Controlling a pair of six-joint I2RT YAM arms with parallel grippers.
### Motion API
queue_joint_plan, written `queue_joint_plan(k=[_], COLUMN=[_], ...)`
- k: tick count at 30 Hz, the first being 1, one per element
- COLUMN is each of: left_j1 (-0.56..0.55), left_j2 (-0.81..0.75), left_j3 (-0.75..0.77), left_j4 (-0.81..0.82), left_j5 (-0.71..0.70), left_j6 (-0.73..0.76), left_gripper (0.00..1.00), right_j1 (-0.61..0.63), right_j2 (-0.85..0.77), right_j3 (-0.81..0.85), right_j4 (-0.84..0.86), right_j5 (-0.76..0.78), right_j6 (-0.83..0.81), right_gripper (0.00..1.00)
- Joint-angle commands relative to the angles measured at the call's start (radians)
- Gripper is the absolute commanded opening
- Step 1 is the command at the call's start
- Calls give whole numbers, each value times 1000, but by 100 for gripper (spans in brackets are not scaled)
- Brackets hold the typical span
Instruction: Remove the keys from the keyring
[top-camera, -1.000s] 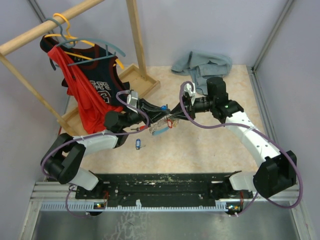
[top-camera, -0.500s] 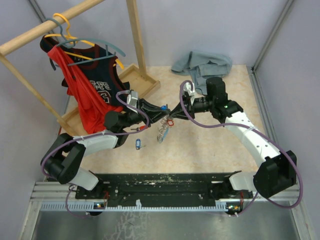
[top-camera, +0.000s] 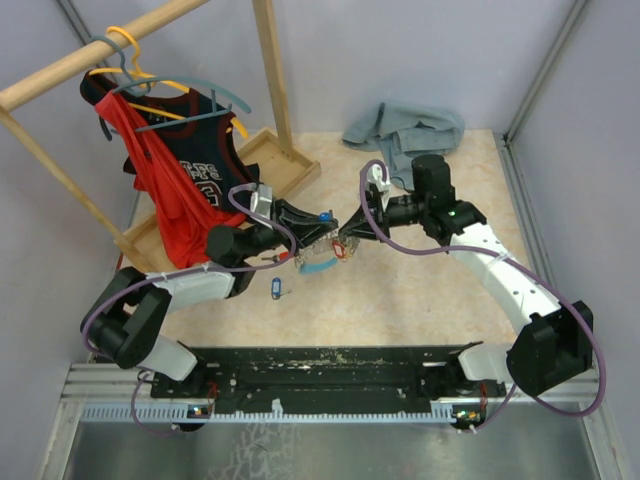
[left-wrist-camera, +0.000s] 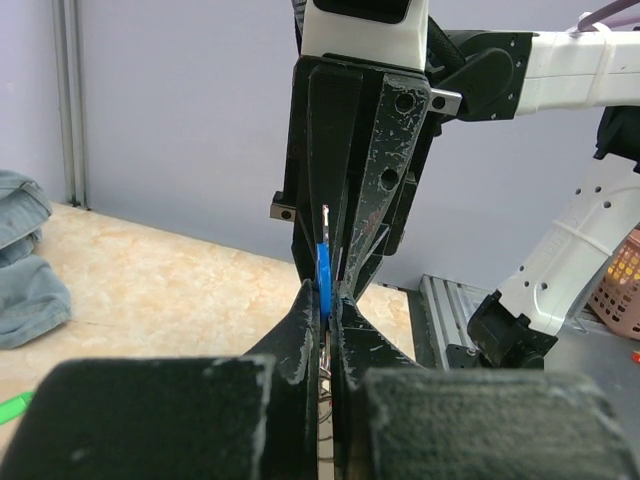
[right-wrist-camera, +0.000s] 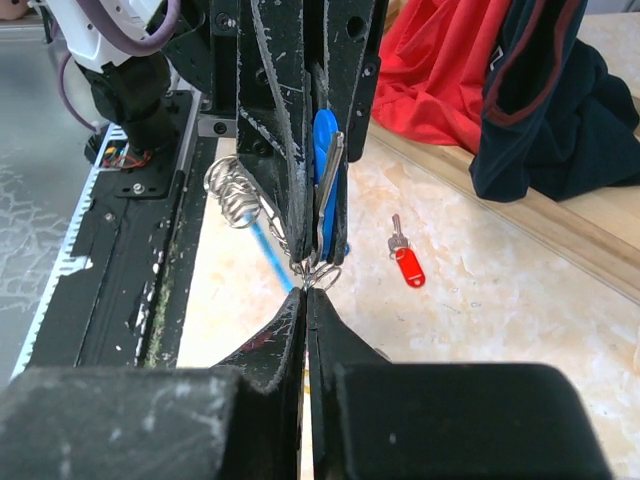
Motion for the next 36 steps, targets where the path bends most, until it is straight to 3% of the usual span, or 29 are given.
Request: queue_joint_plan(k=[1, 17, 36], left_j1=[20, 38, 73], left_j2=[-40, -24, -63], left_j3=[-33, -86, -50], left_j4=[98, 121, 117], left_j5=[-8, -45, -98], left_j6=[-1, -10, -6], left_gripper=[0, 0, 0], right_j1=[0, -1, 12], right_j2=[-24, -24, -19], right_j3=[34, 19, 7], right_j4=[-4, 59, -27], right_j5=[-18, 75, -10], right_j6=[-6, 80, -59], right_gripper=[0, 0, 0])
